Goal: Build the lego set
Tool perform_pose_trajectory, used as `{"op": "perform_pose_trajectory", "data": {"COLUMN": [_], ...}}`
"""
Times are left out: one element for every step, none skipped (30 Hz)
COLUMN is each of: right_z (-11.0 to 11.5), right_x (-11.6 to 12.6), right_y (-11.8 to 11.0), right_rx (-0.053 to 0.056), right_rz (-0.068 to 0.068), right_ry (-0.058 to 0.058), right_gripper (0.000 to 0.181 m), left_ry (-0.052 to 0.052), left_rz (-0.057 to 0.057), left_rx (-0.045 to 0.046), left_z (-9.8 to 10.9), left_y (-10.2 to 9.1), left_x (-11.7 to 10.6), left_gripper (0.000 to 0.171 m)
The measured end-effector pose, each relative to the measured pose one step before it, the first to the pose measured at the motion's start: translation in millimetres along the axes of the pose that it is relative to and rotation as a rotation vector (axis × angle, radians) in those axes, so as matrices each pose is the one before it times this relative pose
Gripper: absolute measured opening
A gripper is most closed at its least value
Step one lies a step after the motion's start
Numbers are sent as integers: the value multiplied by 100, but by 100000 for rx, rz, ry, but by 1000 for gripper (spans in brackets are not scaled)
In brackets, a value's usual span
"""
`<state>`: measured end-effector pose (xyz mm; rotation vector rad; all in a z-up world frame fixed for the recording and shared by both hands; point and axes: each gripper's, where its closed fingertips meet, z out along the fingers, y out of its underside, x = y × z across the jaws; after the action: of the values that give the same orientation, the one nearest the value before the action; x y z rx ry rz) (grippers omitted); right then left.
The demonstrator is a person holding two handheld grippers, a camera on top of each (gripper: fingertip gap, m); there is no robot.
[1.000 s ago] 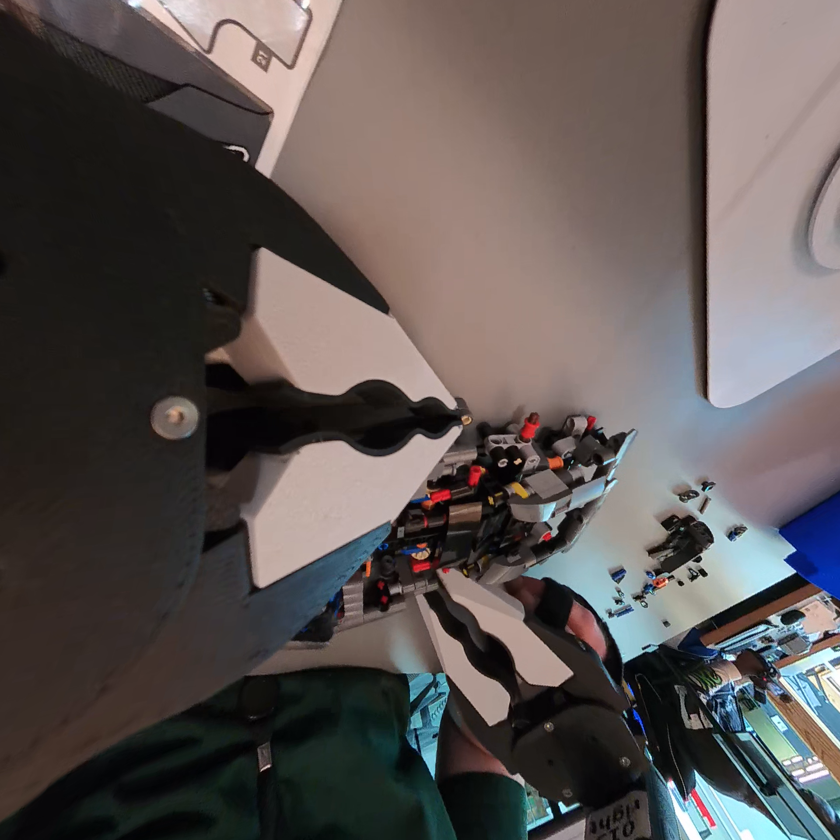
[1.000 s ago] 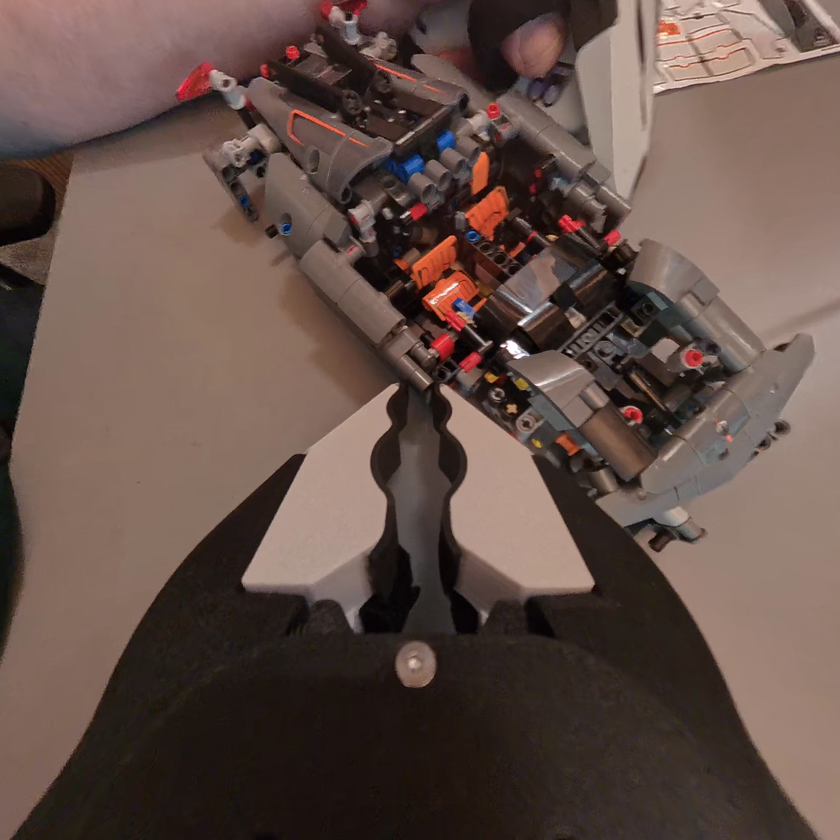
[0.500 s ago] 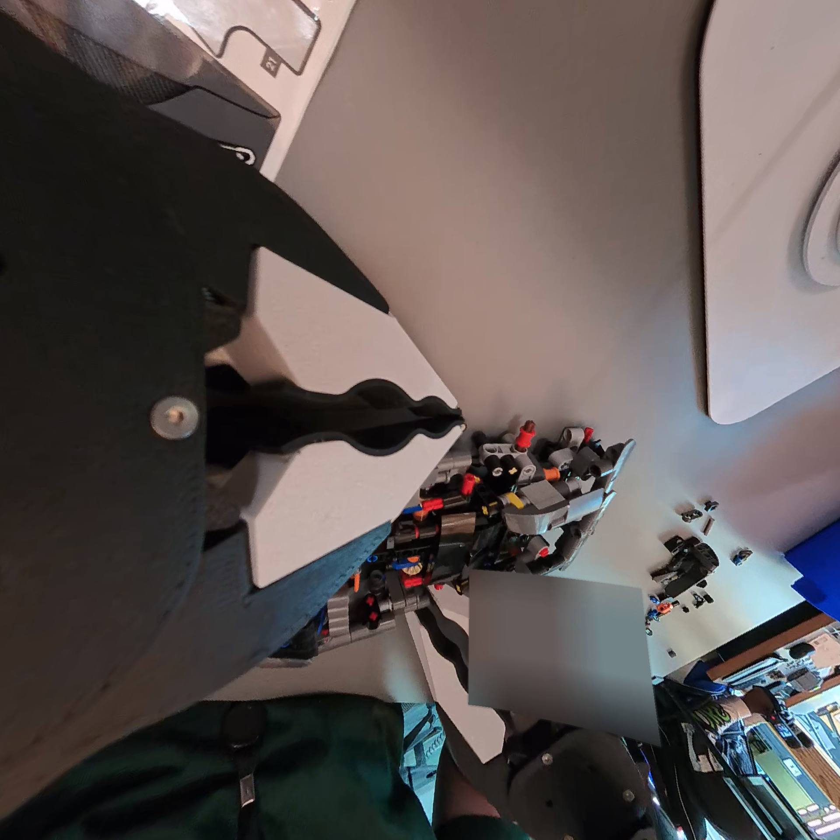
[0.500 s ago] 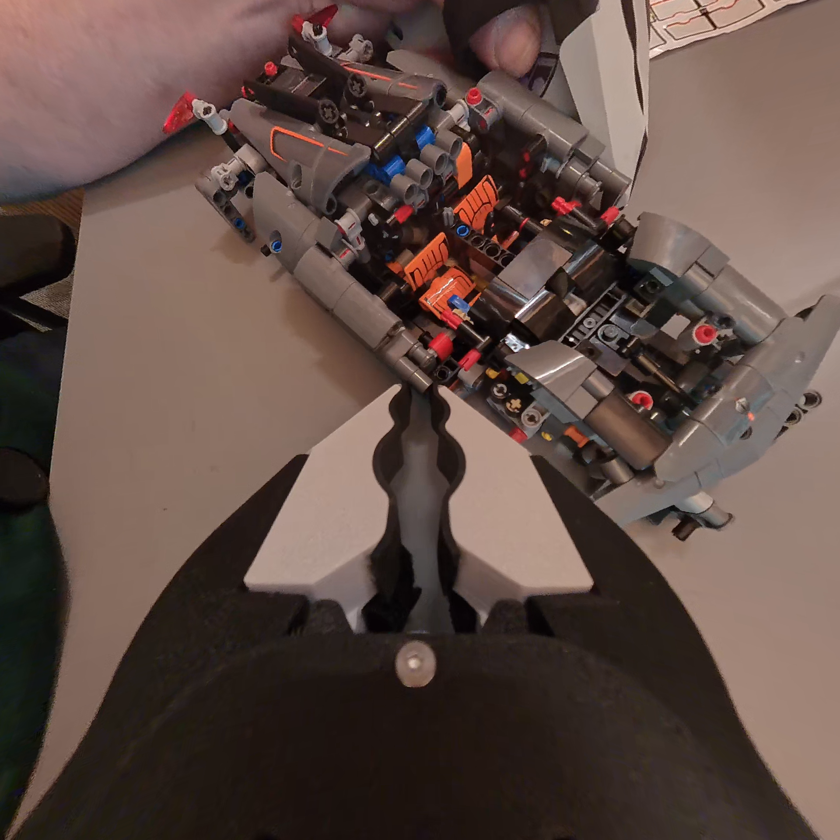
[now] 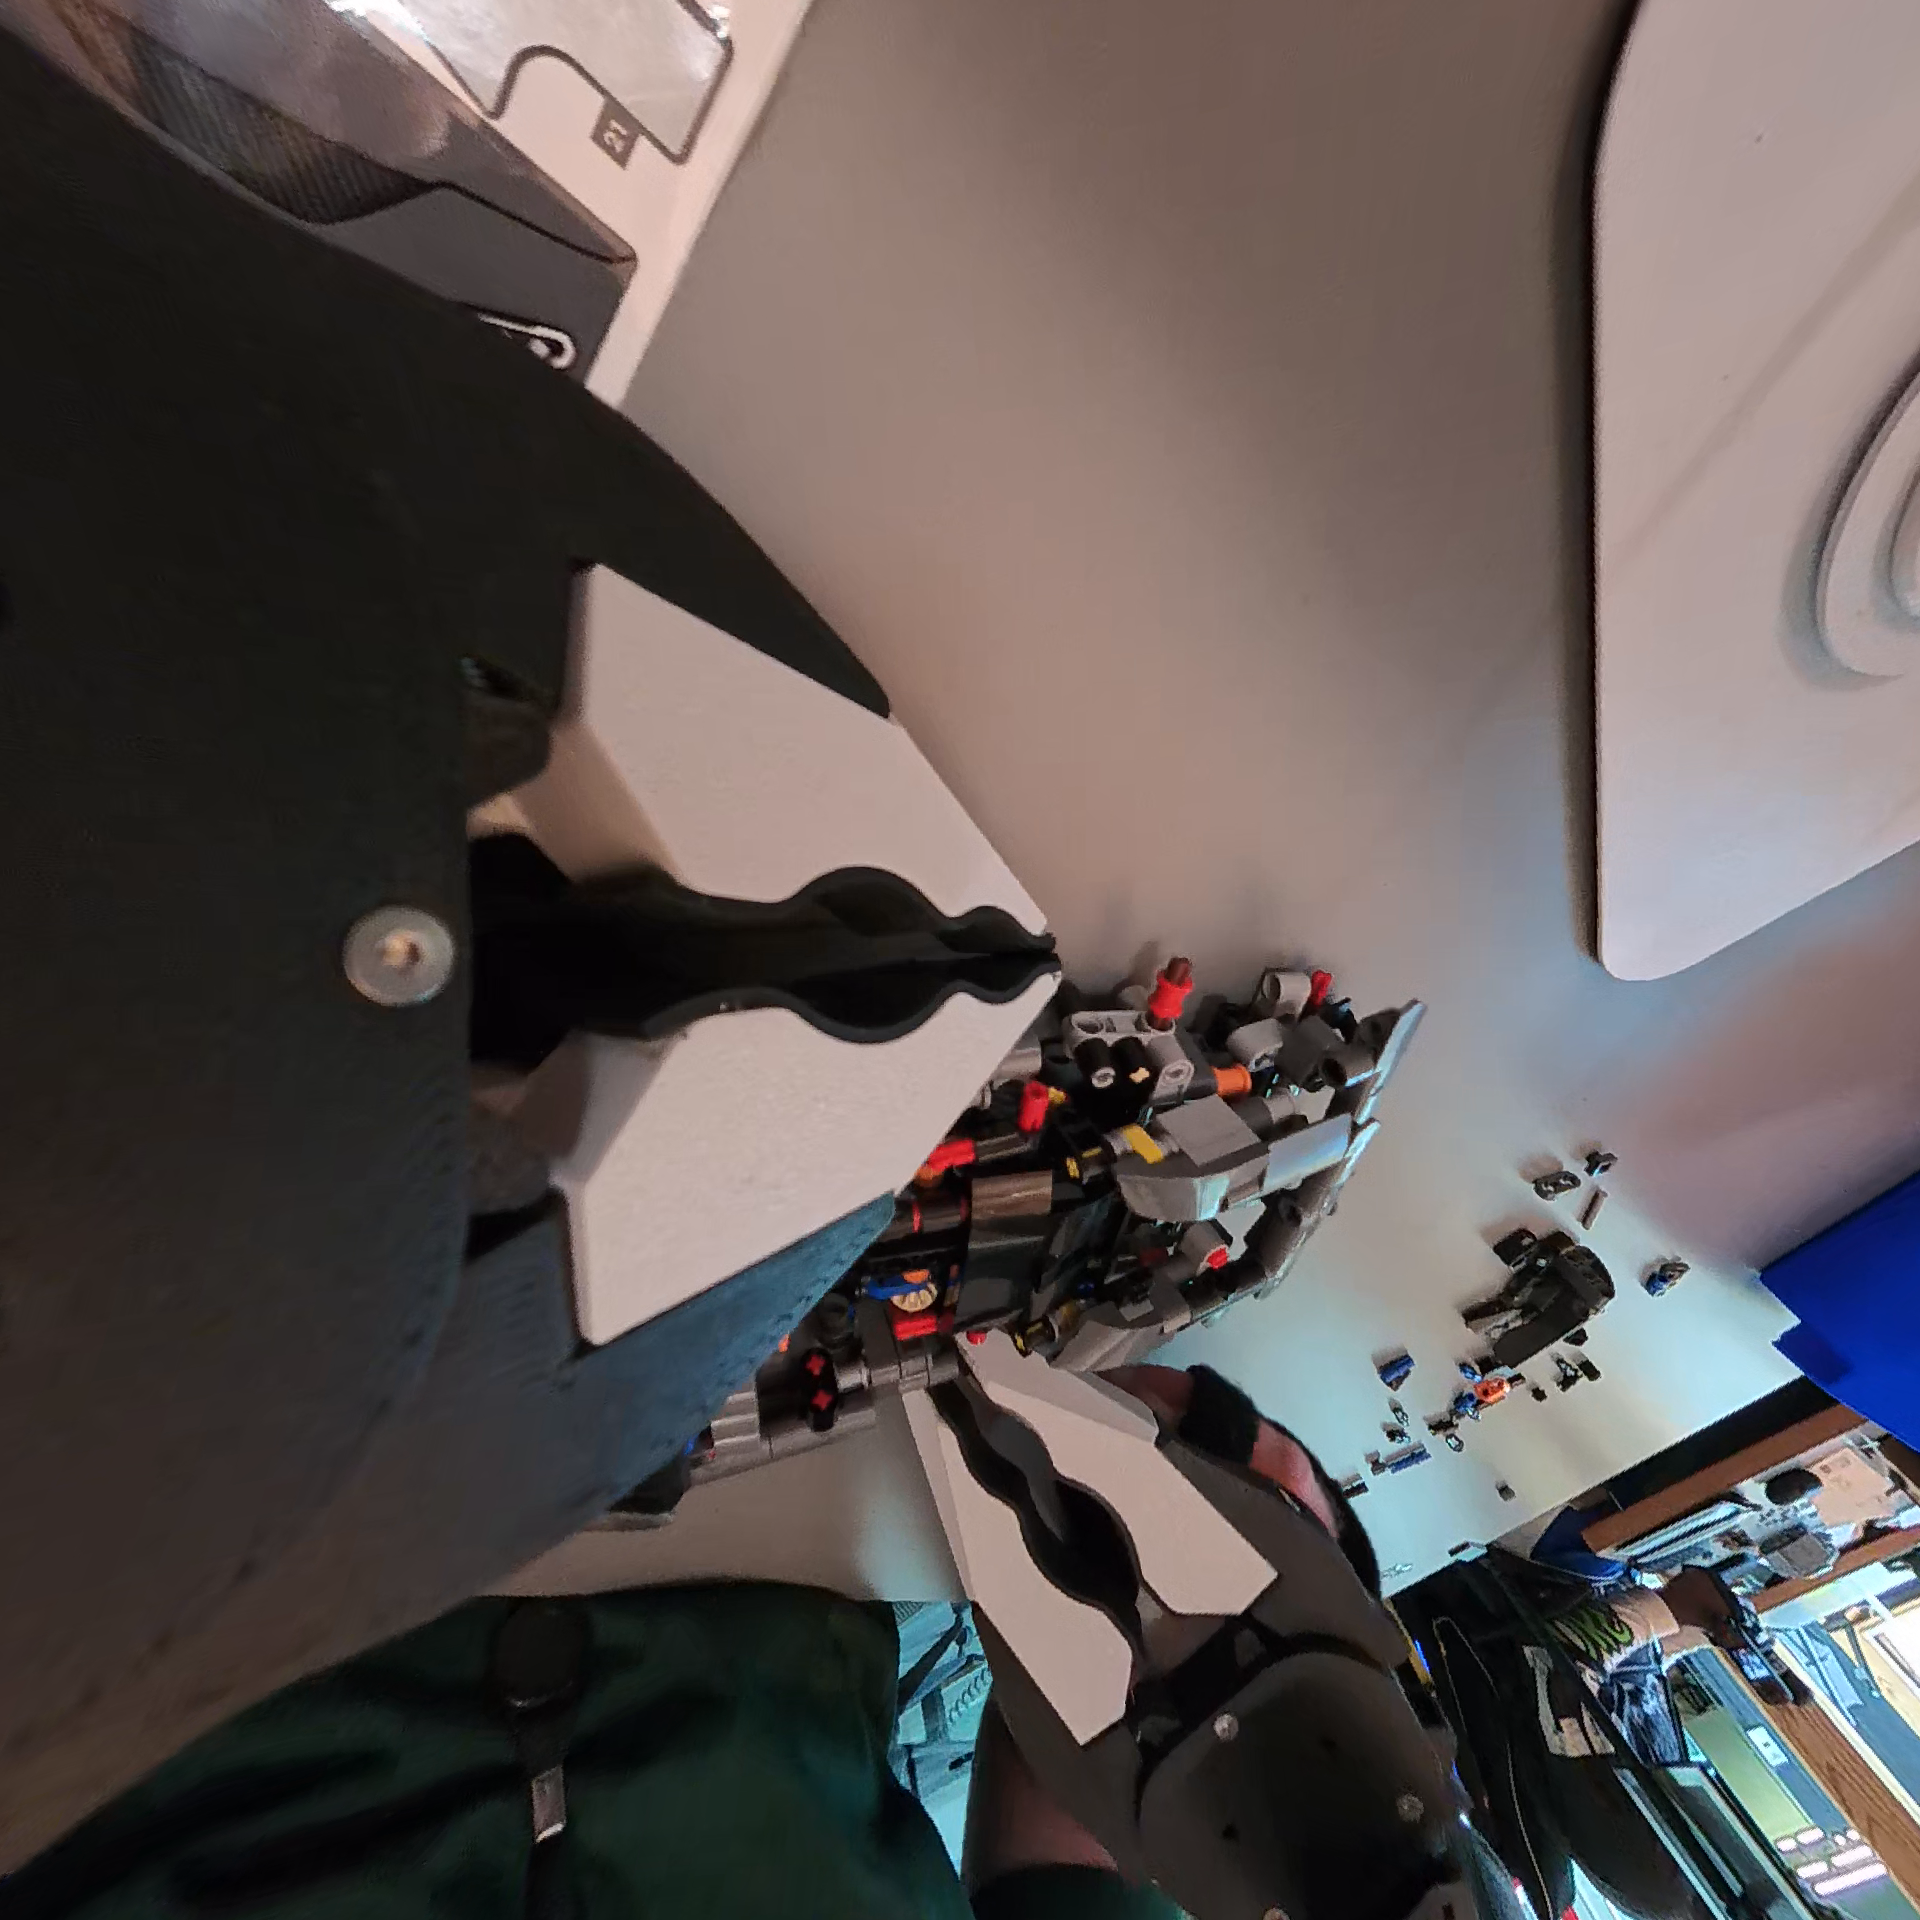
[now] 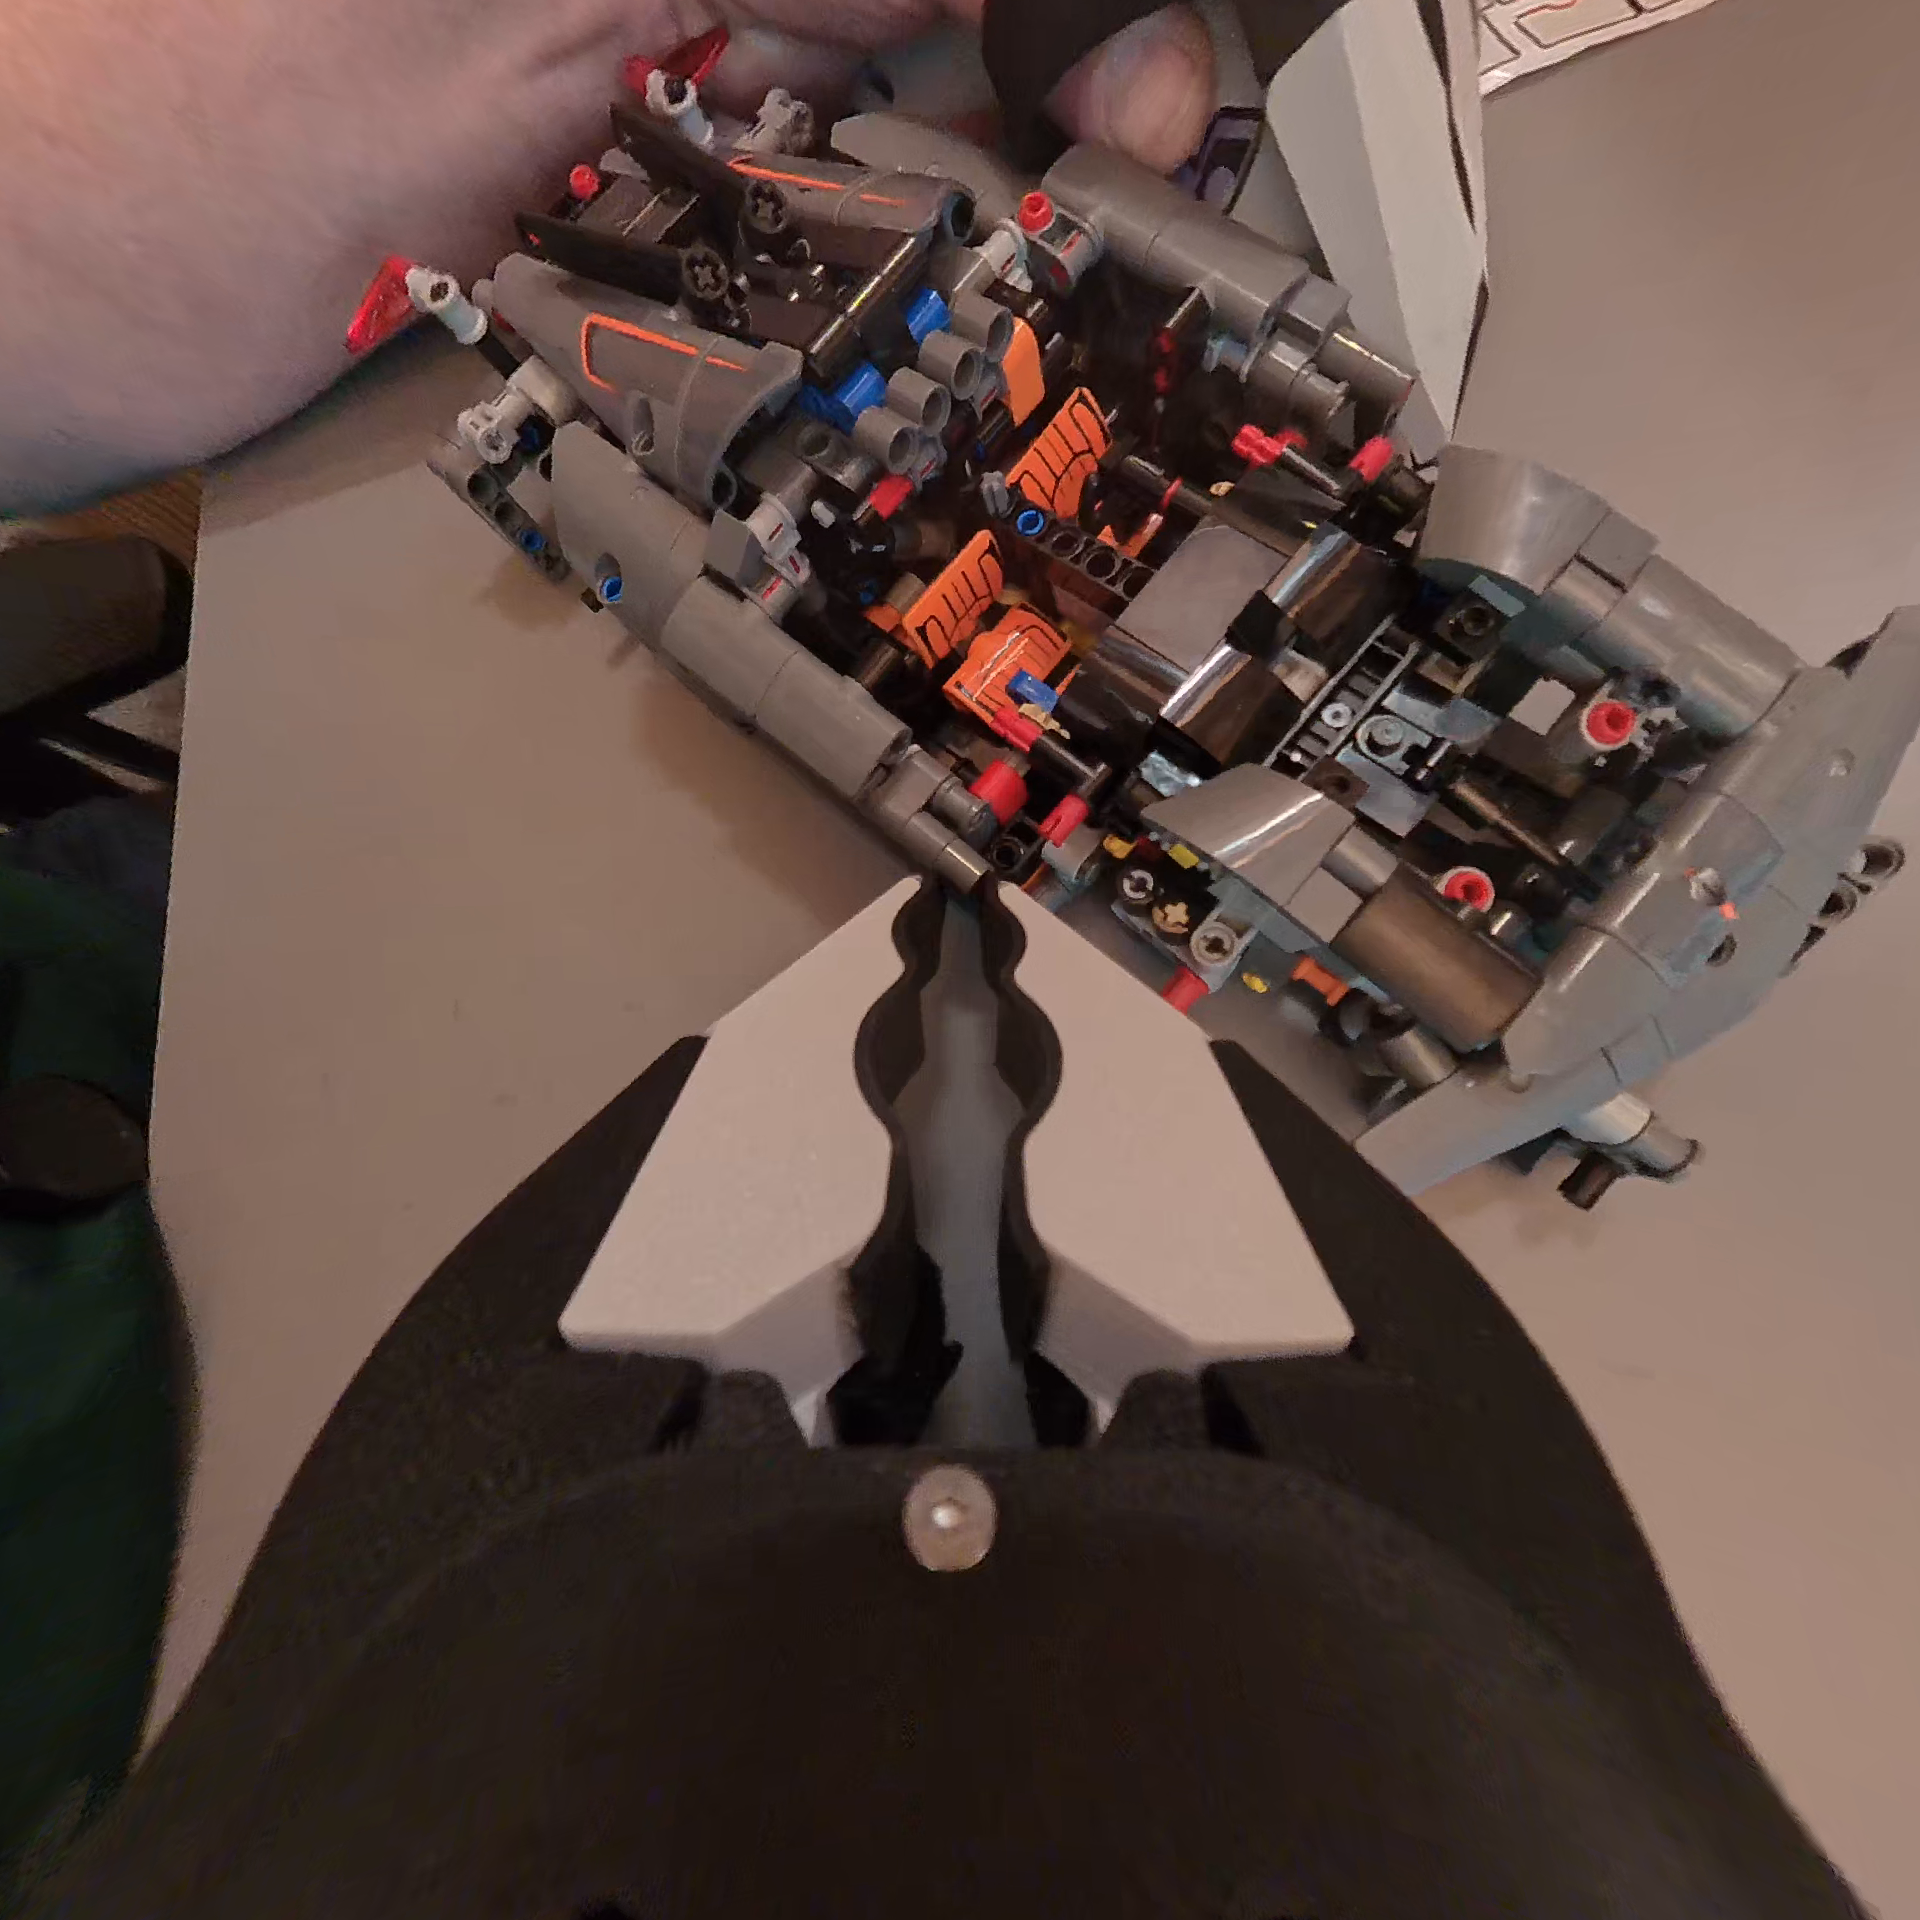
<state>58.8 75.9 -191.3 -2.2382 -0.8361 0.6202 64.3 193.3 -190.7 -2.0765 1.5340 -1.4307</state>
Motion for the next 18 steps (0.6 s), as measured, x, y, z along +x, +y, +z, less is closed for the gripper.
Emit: {"op": "perform_pose_trajectory", "data": {"right_z": [-77, -171, -380, -585, -703, -720, -608, -459, -378, -363, -317, -266, -264, -288, -256, -186, -152, -110], "right_x": [-95, -72, 132, 38, 103, -33, 127, 468, 360, 219, 307, 437, 395, 364, 402, 318, 332, 336], "right_y": [79, 91, 66, 43, -131, -315, -213, 1, -30, -145, -41, 14, -73, -140, -24, 23, -105, -150], "right_rx": [-884, -431, 125, -69, 1156, 2660, 1953, 384, 974, 2108, 1395, 800, 1133, 1553, 661, -8, 903, 1278], "right_rz": [-642, -617, -1392, -1536, -491, -562, -804, -452, -496, -260, 823, 1273, 260, -773, -332, 36, -425, -487], "right_ry": [-1417, -1263, 558, 24, -127, -1562, -720, 1471, 709, -301, -25, 665, 753, 1142, 1569, 1004, 1491, 1805], "right_gripper": [5, 6, 13, 18, 21, 22, 22, 24, 25, 24, 24, 26, 30, 33, 36, 41, 46, 48], "left_ry": [303, 847, 645, -715, -2006, -1948, -1625, -1472, -3212, -4261, -3633, -3077, -2652, -2654, -2072, -2734, -4043, -2505], "left_rz": [1148, 435, -583, -512, 295, 415, 271, 1158, 2375, 2582, 2032, 1933, 2490, 2053, 1028, 615, 1264, 1470], "left_rx": [-37, 133, -272, 923, 1597, 1674, 3020, 2844, 1055, 507, 810, 240, 172, 1734, 2272, 1458, 812, 250], "left_z": [16, -8, -60, -237, -437, -616, -783, -808, -736, -723, -758, -808, -873, -933, -959, -965, -982, -999], "left_y": [-5, -24, 9, -174, -292, -325, -540, -575, -334, -230, -216, -106, -73, -152, -52, 172, 376, 581], "left_x": [106, 136, -6, -256, -471, -455, -293, -52, -109, -138, 95, 345, 555, 621, 681, 647, 585, 891], "left_gripper": [0, 0, 0, 0, 0, 0, 2, 3, 5, 7, 10, 14, 19, 22, 24, 28, 33, 41]}}
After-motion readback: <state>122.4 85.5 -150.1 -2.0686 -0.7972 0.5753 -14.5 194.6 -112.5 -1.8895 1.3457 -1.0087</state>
